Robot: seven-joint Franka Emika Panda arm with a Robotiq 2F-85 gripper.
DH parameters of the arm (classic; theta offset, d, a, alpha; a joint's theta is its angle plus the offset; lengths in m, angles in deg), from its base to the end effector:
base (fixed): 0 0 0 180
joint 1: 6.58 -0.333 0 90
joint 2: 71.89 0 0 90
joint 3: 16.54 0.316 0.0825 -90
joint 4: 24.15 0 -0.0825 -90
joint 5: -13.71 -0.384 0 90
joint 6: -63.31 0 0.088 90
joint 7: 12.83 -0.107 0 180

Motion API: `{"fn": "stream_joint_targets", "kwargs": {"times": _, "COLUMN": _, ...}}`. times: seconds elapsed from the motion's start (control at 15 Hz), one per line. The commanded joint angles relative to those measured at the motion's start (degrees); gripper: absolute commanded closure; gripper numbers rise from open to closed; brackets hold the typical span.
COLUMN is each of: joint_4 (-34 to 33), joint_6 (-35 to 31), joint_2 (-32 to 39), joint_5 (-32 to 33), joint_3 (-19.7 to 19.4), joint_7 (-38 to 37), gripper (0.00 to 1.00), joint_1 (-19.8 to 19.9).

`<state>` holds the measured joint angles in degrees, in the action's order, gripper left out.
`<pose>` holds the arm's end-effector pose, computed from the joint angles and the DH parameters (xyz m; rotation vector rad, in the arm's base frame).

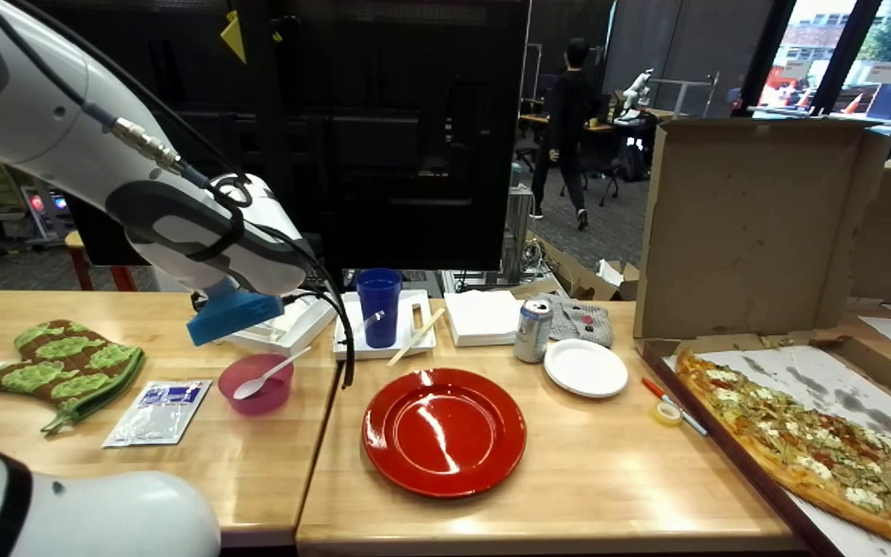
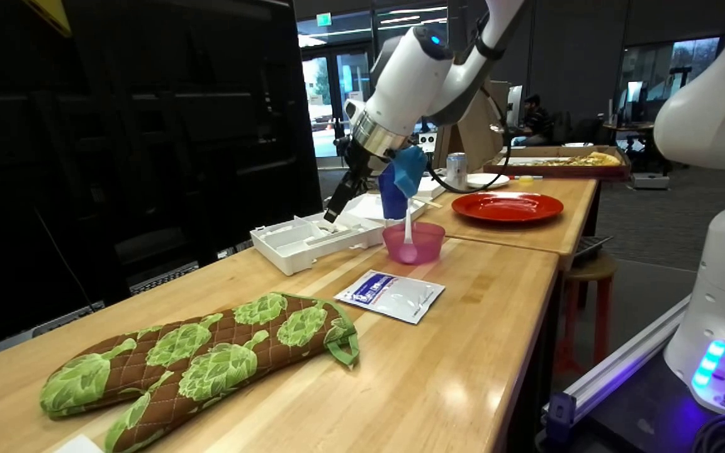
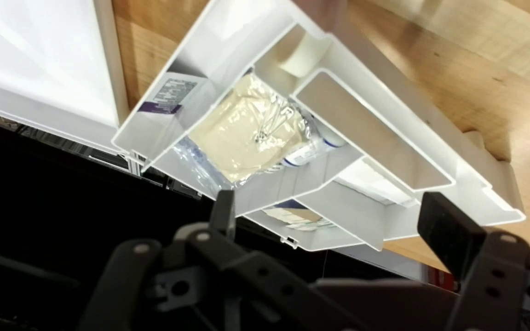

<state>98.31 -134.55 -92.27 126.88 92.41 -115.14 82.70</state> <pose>0.4245 0.2844 0.3367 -2.6918 -1.1601 -1.1060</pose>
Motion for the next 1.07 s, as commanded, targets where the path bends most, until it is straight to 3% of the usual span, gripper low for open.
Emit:
{"fn": "stream_joint_targets", "kwargs": {"times": 0.0, "joint_4": 1.10, "joint_6": 0.00, "joint_2": 3.10, "joint_5": 5.47, "joint_3": 4.53, "joint_7": -6.29, "gripper": 0.00, "joint_1": 4.42}}
{"fn": "stream_joint_targets", "kwargs": {"times": 0.47, "joint_4": 0.79, "joint_6": 0.00, "joint_2": 7.56, "joint_5": 14.20, "joint_3": 16.75, "joint_7": -16.88, "gripper": 0.00, "joint_1": 13.66}}
{"fn": "stream_joint_targets", "kwargs": {"times": 0.6, "joint_4": 0.81, "joint_6": 0.05, "joint_2": 5.29, "joint_5": 11.82, "joint_3": 15.02, "joint_7": -14.80, "gripper": 0.00, "joint_1": 12.25}}
{"fn": "stream_joint_targets", "kwargs": {"times": 1.0, "joint_4": 0.06, "joint_6": 0.05, "joint_2": 6.63, "joint_5": 12.44, "joint_3": 15.81, "joint_7": -15.46, "gripper": 0.00, "joint_1": 12.66}}
